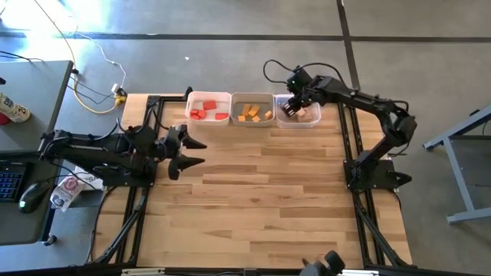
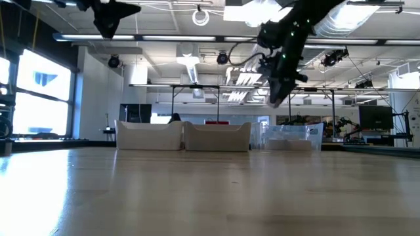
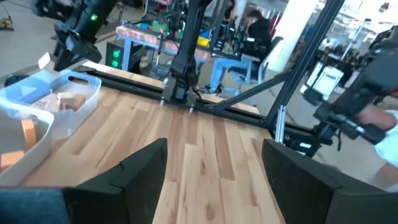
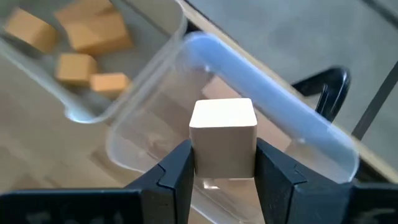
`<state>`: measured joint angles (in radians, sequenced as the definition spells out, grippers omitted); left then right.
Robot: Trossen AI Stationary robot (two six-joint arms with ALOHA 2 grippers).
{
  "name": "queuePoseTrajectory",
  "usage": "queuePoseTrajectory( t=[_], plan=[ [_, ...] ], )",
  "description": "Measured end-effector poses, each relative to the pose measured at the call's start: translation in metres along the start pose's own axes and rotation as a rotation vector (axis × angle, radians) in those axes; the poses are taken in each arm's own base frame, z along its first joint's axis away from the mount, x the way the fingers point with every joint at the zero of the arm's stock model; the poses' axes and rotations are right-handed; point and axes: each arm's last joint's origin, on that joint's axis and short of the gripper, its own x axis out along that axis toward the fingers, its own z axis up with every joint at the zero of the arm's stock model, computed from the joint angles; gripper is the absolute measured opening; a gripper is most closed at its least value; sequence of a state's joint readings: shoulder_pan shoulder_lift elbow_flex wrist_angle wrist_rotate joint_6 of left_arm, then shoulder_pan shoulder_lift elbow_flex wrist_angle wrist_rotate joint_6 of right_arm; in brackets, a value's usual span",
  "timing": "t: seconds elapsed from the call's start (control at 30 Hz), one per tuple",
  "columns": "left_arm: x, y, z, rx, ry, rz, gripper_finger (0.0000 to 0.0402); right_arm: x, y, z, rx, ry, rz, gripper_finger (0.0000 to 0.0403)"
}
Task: Sort & place blocks by color
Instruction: Put the brown block into the transparent bin, then return to Home Position
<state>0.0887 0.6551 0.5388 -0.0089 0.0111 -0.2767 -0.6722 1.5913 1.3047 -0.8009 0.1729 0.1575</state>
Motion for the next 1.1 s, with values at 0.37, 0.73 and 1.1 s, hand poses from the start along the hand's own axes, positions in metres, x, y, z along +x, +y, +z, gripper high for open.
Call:
queuePoseTrajectory(
  t=[0.37, 0.73, 1.1],
  plan=[
    [-0.016, 0.014, -0.05, 0.019, -0.057, -0.019, 0.025, 0.049, -0.011, -0.032, 0.075, -0.015, 0.02, 0.0119],
    [-0.021, 0.024, -0.084, 0.041, -0.094, -0.029, 0.025, 0.058, -0.009, -0.038, 0.116, -0.055, 0.065, 0.0141],
    [-0.021, 0.032, -0.114, 0.153, -0.117, -0.031, 0.025, 0.05, -0.007, -0.027, 0.102, -0.068, 0.117, 0.0197]
  ],
)
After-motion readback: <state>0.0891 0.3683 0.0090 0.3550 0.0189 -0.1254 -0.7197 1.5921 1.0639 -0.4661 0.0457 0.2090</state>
